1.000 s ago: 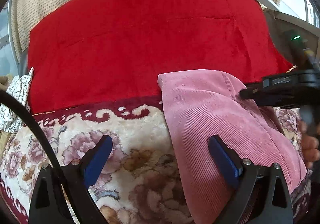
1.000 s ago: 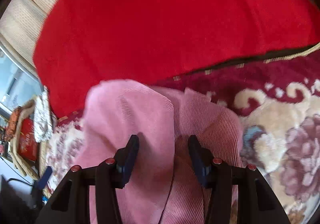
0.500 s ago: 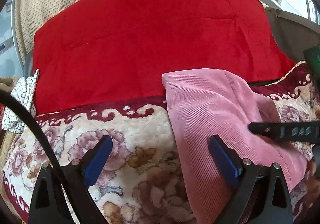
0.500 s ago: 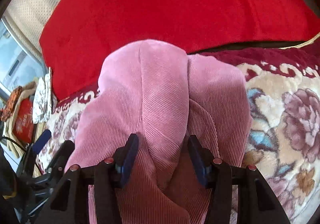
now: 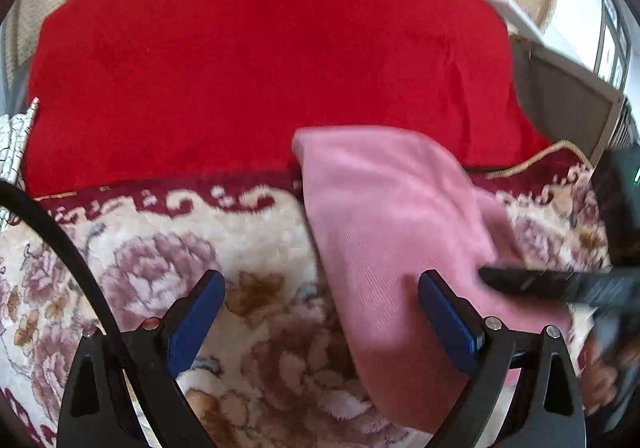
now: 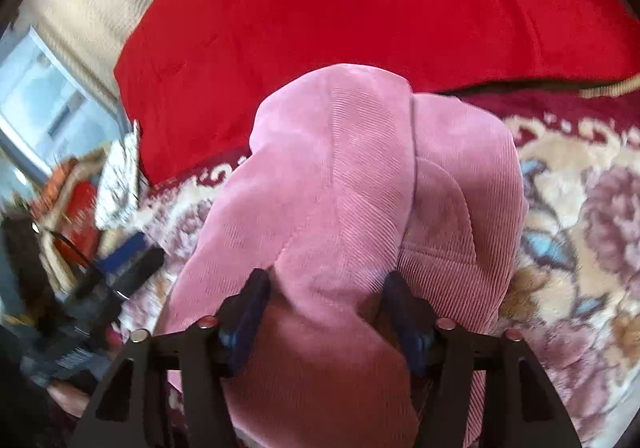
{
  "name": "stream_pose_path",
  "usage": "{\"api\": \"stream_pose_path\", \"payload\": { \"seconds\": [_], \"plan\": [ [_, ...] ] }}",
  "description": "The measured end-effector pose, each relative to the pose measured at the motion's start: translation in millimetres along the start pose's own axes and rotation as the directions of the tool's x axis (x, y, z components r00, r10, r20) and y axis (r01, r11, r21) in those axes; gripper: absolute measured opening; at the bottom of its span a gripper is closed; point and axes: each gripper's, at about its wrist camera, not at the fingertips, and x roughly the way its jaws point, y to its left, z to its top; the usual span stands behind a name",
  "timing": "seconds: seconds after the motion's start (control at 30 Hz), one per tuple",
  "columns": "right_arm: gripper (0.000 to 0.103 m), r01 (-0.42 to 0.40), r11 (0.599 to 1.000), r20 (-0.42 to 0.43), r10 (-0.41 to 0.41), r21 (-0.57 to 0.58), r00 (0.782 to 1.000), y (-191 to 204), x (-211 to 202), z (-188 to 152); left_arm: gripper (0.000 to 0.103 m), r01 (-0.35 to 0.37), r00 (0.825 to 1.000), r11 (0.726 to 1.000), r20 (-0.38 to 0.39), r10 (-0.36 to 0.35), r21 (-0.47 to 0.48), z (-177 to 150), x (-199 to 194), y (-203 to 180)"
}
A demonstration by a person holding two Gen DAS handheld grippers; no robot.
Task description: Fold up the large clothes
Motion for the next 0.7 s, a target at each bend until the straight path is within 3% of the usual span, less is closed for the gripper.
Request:
{"api": "stream_pose_path", "payload": {
  "seconds": [0.07, 0.17, 0.27, 0.37, 0.47, 0.7],
  "plan": [
    [0.065, -0.034, 0.998, 0.011, 0.033, 0.043, 0.999, -11.9, -9.8, 6.1, 0.098, 0.035, 0.999, 0.999, -0.001, -0.035, -0.038, 1.4, -0.1, 5.0],
    [0.066, -0.025, 0.996, 0.081, 0.018, 0.082, 0.997, -29.7, -29.1, 10.5, 0.098, 0.134, 0.991, 0.986, 0.016, -0.133, -0.104, 5.4, -2.4, 15.0],
    [0.082, -0.06, 0.981, 0.108, 0.041, 0.184, 0.993, -59.2, -37.8, 14.5, 0.098, 0.216, 0.976, 0.963, 0.019, -0.216, -0.163, 8.9, -0.1, 21.1],
    [0.085, -0.066, 0.953, 0.125, 0.029, 0.297, 0.992, -90.2, -40.5, 14.0, 0.098, 0.275, 0.959, 0.939, -0.012, -0.283, -0.207, 12.6, 7.4, 22.8],
    [0.085, -0.119, 0.927, 0.11, 0.085, 0.355, 0.99, -114.5, -38.3, 12.0, 0.098, 0.337, 0.931, 0.908, -0.054, -0.36, -0.249, 13.5, 22.2, 21.3],
    [0.086, -0.259, 0.876, 0.087, 0.245, 0.408, 0.966, -131.0, -9.9, 8.3, 0.098, 0.388, 0.888, 0.863, -0.119, -0.444, -0.325, 11.9, 48.1, 16.0]
  ]
}}
